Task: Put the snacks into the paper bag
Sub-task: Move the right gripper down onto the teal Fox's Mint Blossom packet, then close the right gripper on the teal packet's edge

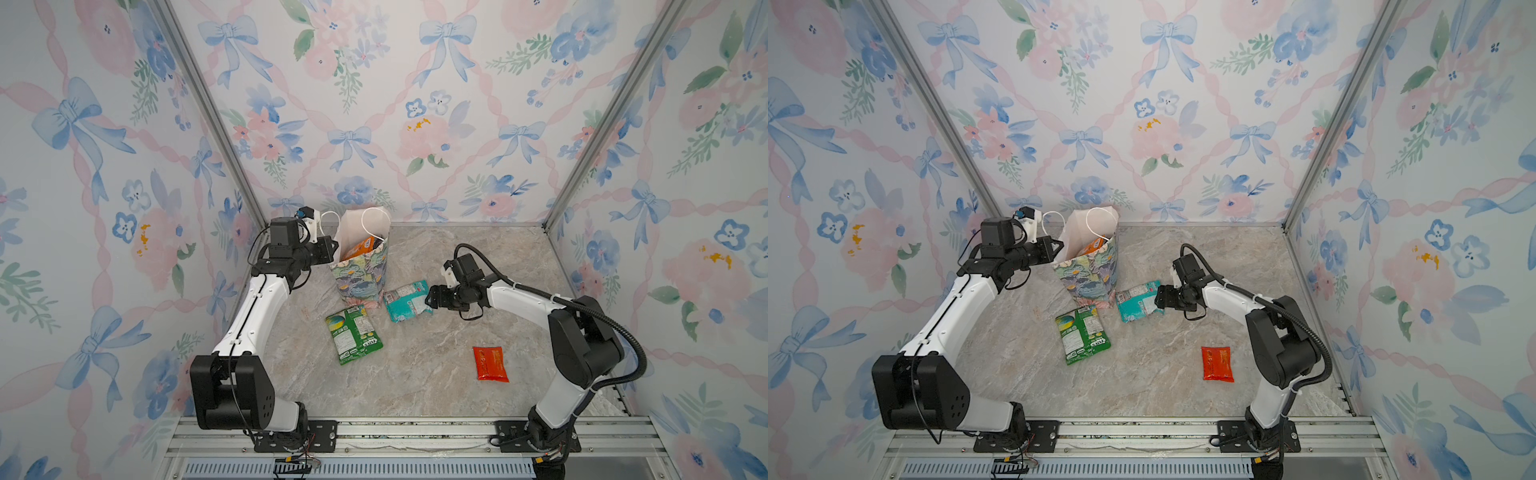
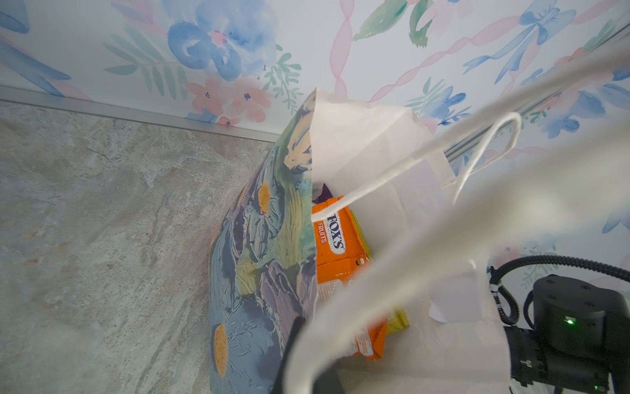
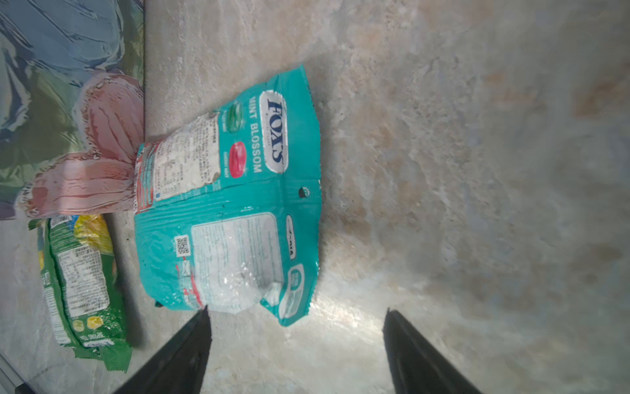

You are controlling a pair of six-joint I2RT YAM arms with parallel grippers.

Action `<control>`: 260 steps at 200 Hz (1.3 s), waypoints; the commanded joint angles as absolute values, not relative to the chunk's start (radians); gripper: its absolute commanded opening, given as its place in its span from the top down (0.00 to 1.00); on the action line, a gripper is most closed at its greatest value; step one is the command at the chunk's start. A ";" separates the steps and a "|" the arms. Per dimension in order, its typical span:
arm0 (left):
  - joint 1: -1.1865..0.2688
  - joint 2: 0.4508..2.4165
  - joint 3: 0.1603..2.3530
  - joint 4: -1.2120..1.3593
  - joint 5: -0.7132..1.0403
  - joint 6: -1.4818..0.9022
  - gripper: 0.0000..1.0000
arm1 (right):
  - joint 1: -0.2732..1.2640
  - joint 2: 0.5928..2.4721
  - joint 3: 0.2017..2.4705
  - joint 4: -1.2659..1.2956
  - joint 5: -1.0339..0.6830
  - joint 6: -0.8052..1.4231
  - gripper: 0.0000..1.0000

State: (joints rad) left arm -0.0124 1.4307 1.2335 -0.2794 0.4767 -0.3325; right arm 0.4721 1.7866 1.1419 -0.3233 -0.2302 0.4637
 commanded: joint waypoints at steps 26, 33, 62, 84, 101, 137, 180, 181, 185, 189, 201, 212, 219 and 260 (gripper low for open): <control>-0.008 1.425 1.237 -0.271 0.492 -0.310 1.00 | 0.491 1.857 1.215 -0.283 -0.246 0.486 0.21; -0.008 1.425 1.236 -0.270 0.492 -0.310 1.00 | 0.497 1.866 1.222 -0.282 -0.244 0.486 0.22; -0.008 1.427 1.236 -0.270 0.492 -0.310 1.00 | 0.533 1.884 1.246 -0.317 -0.182 0.472 0.23; -0.007 1.427 1.237 -0.270 0.495 -0.311 1.00 | 0.571 1.894 1.276 -0.361 -0.105 0.435 0.23; -0.008 1.428 1.238 -0.270 0.497 -0.311 1.00 | 0.591 1.912 1.299 -0.383 -0.081 0.418 0.23; -0.007 1.425 1.237 -0.272 0.494 -0.310 1.00 | 0.613 1.954 1.340 -0.428 -0.026 0.400 0.26; -0.008 1.427 1.238 -0.271 0.497 -0.311 1.00 | 0.621 1.989 1.353 -0.460 0.028 0.391 0.30; -0.008 1.426 1.239 -0.270 0.497 -0.311 1.00 | 0.621 1.989 1.353 -0.461 0.029 0.391 0.30; -0.008 1.427 1.239 -0.270 0.497 -0.311 1.00 | 0.621 1.992 1.354 -0.463 0.029 0.390 0.31; -0.007 1.426 1.239 -0.271 0.497 -0.311 1.00 | 0.621 1.995 1.354 -0.465 0.031 0.389 0.31; -0.008 1.427 1.238 -0.271 0.497 -0.311 1.00 | 0.622 2.004 1.353 -0.467 0.032 0.388 0.35; -0.009 1.426 1.238 -0.270 0.497 -0.311 1.00 | 0.623 2.006 1.349 -0.465 0.032 0.389 0.40; -0.009 1.425 1.239 -0.270 0.496 -0.311 1.00 | 0.623 2.006 1.348 -0.462 0.030 0.389 0.44; -0.007 1.426 1.238 -0.271 0.497 -0.311 1.00 | 0.622 1.982 1.342 -0.458 0.030 0.372 0.68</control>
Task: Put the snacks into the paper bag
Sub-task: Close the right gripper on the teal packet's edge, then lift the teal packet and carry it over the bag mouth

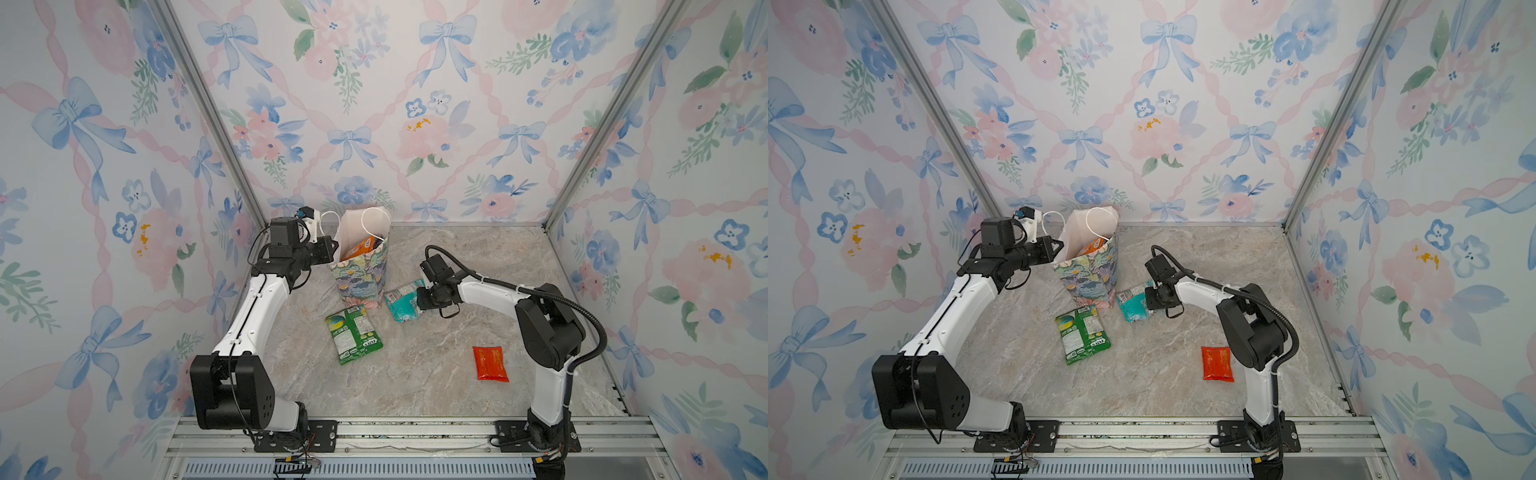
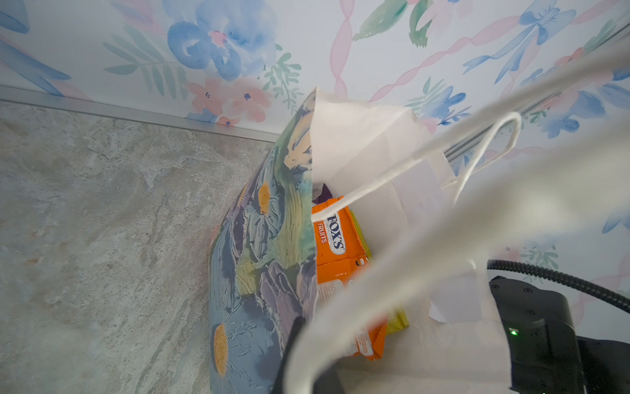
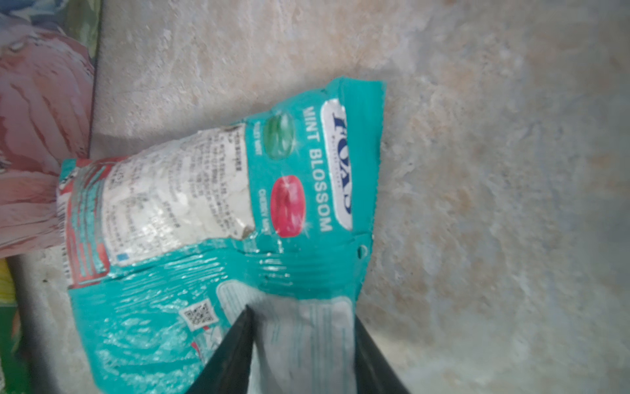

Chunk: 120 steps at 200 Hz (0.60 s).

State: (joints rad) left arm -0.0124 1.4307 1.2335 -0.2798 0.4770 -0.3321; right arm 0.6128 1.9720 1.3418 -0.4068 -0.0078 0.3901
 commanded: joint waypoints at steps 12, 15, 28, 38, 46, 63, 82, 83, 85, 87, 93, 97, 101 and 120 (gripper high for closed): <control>-0.008 1.427 1.238 -0.270 0.497 -0.311 1.00 | 0.623 1.968 1.343 -0.458 0.031 0.364 0.74; -0.008 1.427 1.238 -0.270 0.497 -0.311 1.00 | 0.622 1.965 1.342 -0.458 0.030 0.364 0.75; -0.007 1.427 1.237 -0.271 0.495 -0.310 1.00 | 0.623 1.944 1.344 -0.457 0.025 0.361 0.81; -0.008 1.427 1.237 -0.270 0.495 -0.309 1.00 | 0.622 1.925 1.342 -0.457 0.022 0.358 0.84; -0.008 1.426 1.237 -0.271 0.495 -0.310 1.00 | 0.622 1.907 1.342 -0.459 0.023 0.356 0.87; -0.007 1.426 1.236 -0.270 0.495 -0.310 1.00 | 0.622 1.868 1.348 -0.463 0.024 0.351 0.90; -0.007 1.425 1.238 -0.271 0.495 -0.310 1.00 | 0.623 1.819 1.357 -0.470 0.028 0.345 0.93; -0.008 1.424 1.237 -0.270 0.495 -0.310 1.00 | 0.622 1.817 1.357 -0.470 0.029 0.344 0.93; -0.008 1.425 1.238 -0.271 0.495 -0.310 1.00 | 0.623 1.813 1.359 -0.472 0.029 0.344 0.93; -0.008 1.425 1.237 -0.271 0.495 -0.310 1.00 | 0.623 1.807 1.362 -0.473 0.028 0.343 0.94; -0.008 1.425 1.238 -0.270 0.495 -0.310 1.00 | 0.622 1.791 1.367 -0.479 0.032 0.339 0.94; -0.007 1.422 1.237 -0.270 0.495 -0.310 1.00 | 0.623 1.780 1.370 -0.481 0.032 0.336 0.95; -0.007 1.423 1.237 -0.270 0.495 -0.310 1.00 | 0.622 1.771 1.373 -0.484 0.034 0.335 0.95; -0.008 1.425 1.236 -0.270 0.495 -0.310 1.00 | 0.622 1.720 1.396 -0.508 0.035 0.322 0.96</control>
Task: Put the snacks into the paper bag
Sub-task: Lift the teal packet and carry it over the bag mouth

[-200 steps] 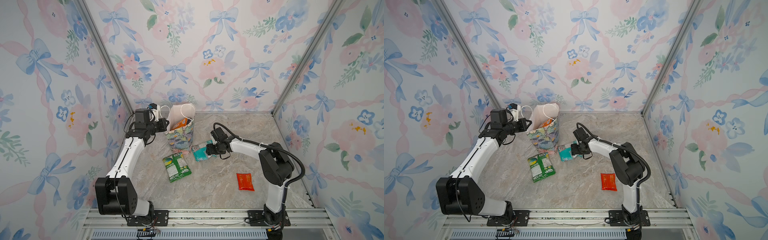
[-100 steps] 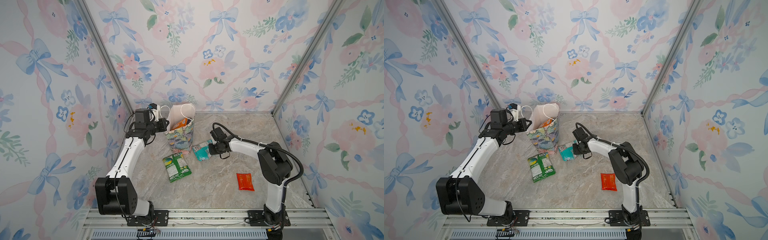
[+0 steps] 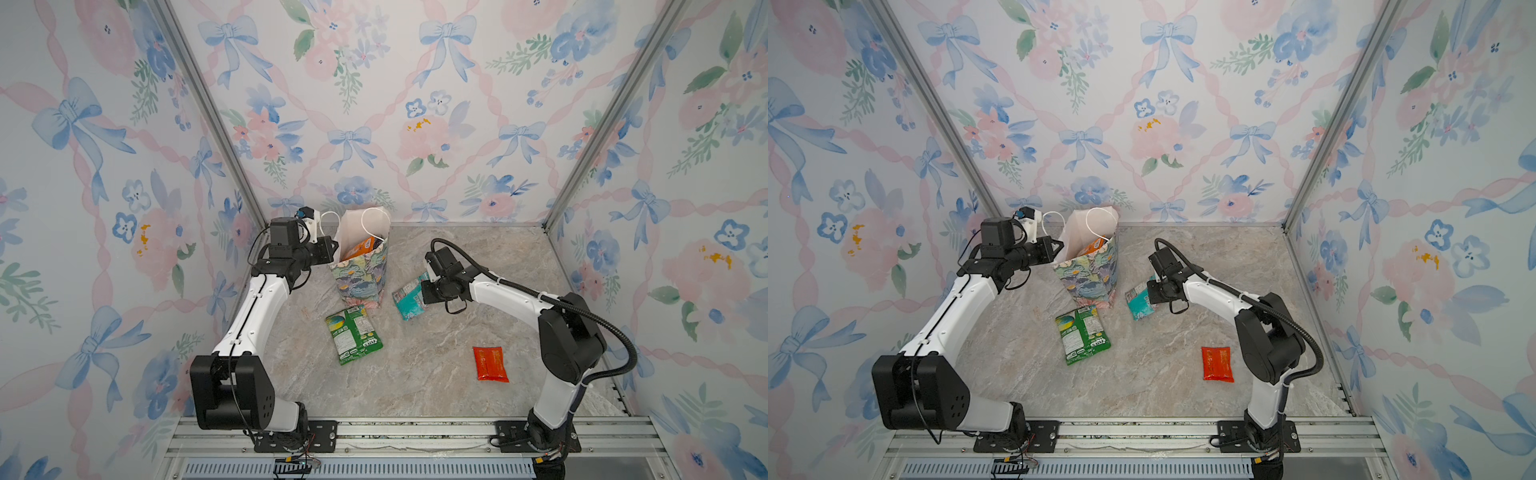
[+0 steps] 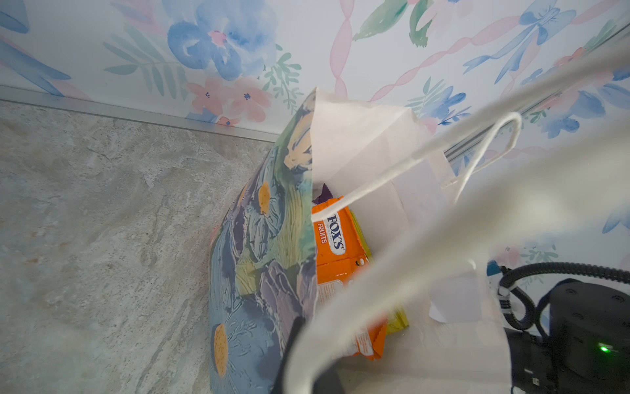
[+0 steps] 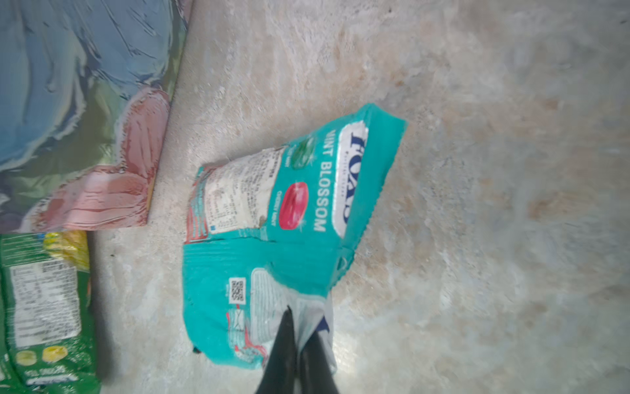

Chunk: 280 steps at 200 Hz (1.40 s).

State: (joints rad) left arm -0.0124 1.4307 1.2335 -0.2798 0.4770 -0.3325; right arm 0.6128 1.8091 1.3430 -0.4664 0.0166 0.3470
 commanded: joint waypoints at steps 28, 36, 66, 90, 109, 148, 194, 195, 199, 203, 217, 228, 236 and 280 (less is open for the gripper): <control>-0.008 1.425 1.239 -0.272 0.497 -0.310 1.00 | 0.627 1.647 1.440 -0.548 0.050 0.299 0.97; -0.008 1.426 1.238 -0.272 0.497 -0.310 1.00 | 0.629 1.616 1.457 -0.563 0.056 0.291 0.97; -0.008 1.427 1.238 -0.272 0.500 -0.311 1.00 | 0.641 1.554 1.528 -0.609 0.063 0.263 0.97; -0.008 1.426 1.239 -0.273 0.499 -0.310 1.00 | 0.666 1.518 1.583 -0.636 0.068 0.239 0.98; -0.008 1.425 1.240 -0.274 0.495 -0.308 1.00 | 0.698 1.489 1.619 -0.649 0.069 0.220 0.98; -0.007 1.427 1.241 -0.276 0.495 -0.310 1.00 | 0.773 1.446 1.676 -0.676 0.079 0.198 0.99; -0.007 1.429 1.241 -0.275 0.499 -0.313 1.00 | 0.841 1.487 1.782 -0.665 0.072 0.167 0.99; -0.007 1.429 1.241 -0.275 0.499 -0.313 1.00 | 0.842 1.490 1.787 -0.666 0.071 0.167 0.99; -0.008 1.429 1.241 -0.275 0.499 -0.313 1.00 | 0.848 1.500 1.803 -0.664 0.069 0.162 0.99; -0.008 1.430 1.242 -0.275 0.499 -0.314 1.00 | 0.851 1.511 1.820 -0.662 0.066 0.159 0.99; -0.008 1.428 1.241 -0.275 0.499 -0.312 1.00 | 0.862 1.557 1.874 -0.658 0.063 0.150 0.99; -0.008 1.428 1.242 -0.275 0.499 -0.313 1.00 | 0.864 1.600 1.932 -0.668 0.069 0.144 0.99; -0.008 1.428 1.241 -0.275 0.499 -0.313 1.00 | 0.864 1.632 1.974 -0.676 0.085 0.138 0.99; -0.008 1.428 1.241 -0.275 0.502 -0.313 1.00 | 0.850 1.803 2.207 -0.694 0.151 0.076 1.00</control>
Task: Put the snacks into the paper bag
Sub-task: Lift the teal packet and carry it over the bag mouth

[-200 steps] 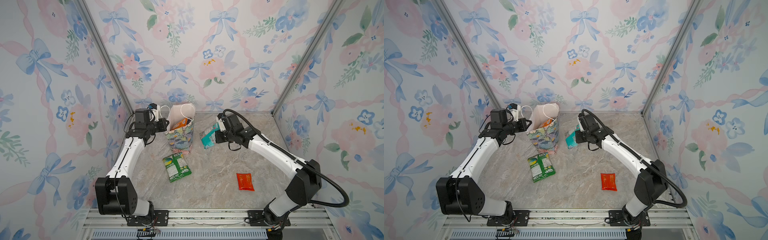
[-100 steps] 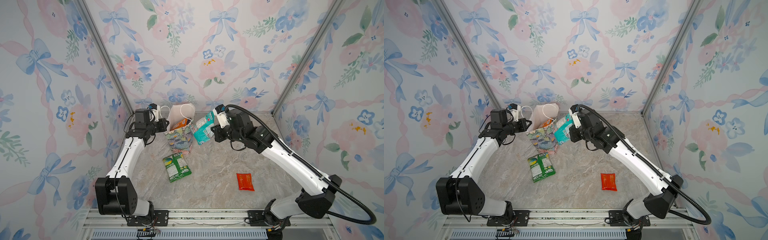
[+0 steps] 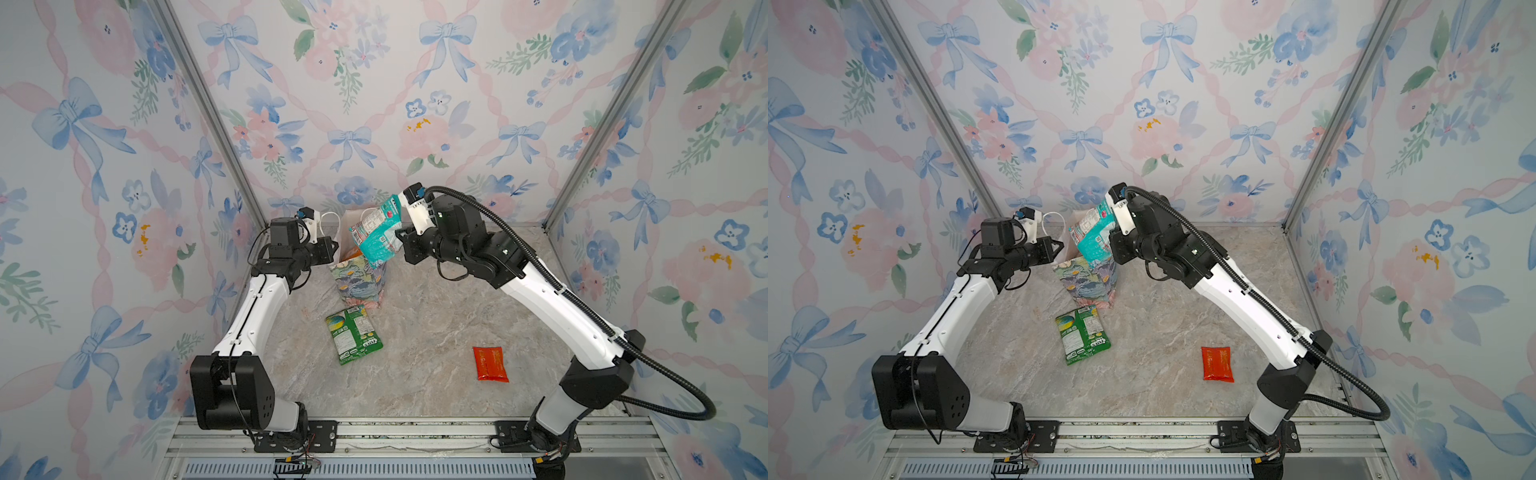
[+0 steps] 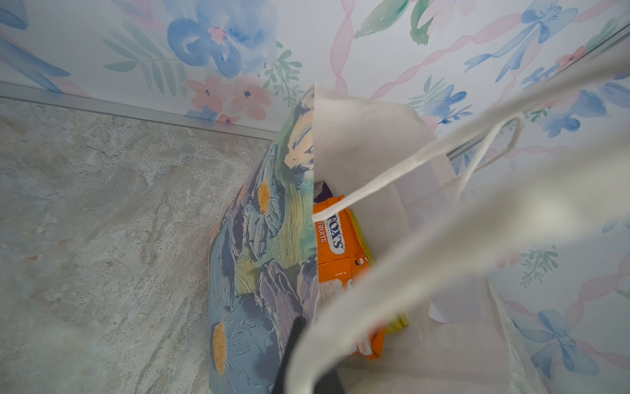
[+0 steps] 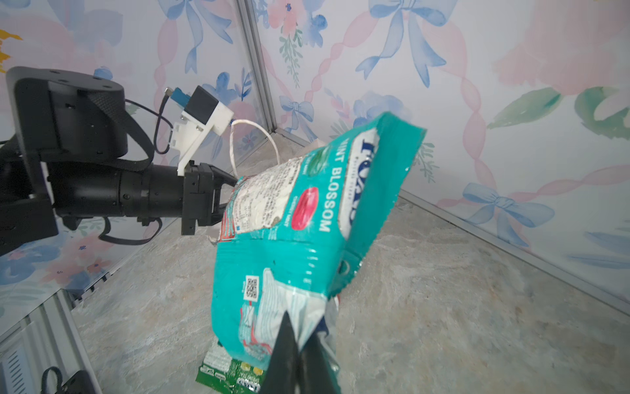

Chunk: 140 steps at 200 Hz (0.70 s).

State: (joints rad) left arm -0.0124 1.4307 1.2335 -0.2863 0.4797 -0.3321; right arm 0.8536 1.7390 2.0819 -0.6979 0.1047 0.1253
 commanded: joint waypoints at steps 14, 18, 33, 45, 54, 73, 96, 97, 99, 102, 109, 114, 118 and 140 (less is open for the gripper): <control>-0.008 1.428 1.241 -0.275 0.502 -0.313 1.00 | 0.837 1.851 2.292 -0.701 0.147 0.062 1.00; -0.007 1.427 1.241 -0.275 0.502 -0.313 1.00 | 0.834 1.864 2.315 -0.701 0.148 0.057 1.00; -0.007 1.429 1.241 -0.276 0.505 -0.313 1.00 | 0.822 1.914 2.397 -0.701 0.146 0.041 1.00; -0.008 1.428 1.243 -0.275 0.505 -0.314 1.00 | 0.812 1.949 2.458 -0.701 0.140 0.034 1.00; -0.006 1.428 1.243 -0.276 0.506 -0.312 1.00 | 0.803 1.977 2.499 -0.700 0.134 0.034 1.00; -0.008 1.427 1.243 -0.276 0.506 -0.313 1.00 | 0.784 2.023 2.559 -0.676 0.127 0.032 1.00; -0.007 1.428 1.243 -0.275 0.508 -0.314 1.00 | 0.756 2.064 2.581 -0.619 0.122 0.039 1.00; -0.007 1.429 1.243 -0.276 0.508 -0.314 1.00 | 0.754 2.066 2.582 -0.616 0.121 0.040 1.00; -0.007 1.429 1.243 -0.275 0.507 -0.314 1.00 | 0.751 2.069 2.584 -0.612 0.120 0.041 1.00; -0.008 1.429 1.243 -0.275 0.508 -0.314 1.00 | 0.748 2.074 2.587 -0.605 0.120 0.043 1.00; -0.008 1.429 1.243 -0.275 0.508 -0.314 1.00 | 0.739 2.084 2.591 -0.588 0.120 0.046 1.00; -0.008 1.428 1.243 -0.276 0.508 -0.314 1.00 | 0.734 2.091 2.591 -0.572 0.121 0.046 1.00; -0.006 1.428 1.243 -0.275 0.508 -0.315 1.00 | 0.729 2.097 2.591 -0.559 0.122 0.045 1.00; -0.007 1.431 1.243 -0.275 0.509 -0.314 1.00 | 0.699 2.132 2.603 -0.492 0.129 0.062 1.00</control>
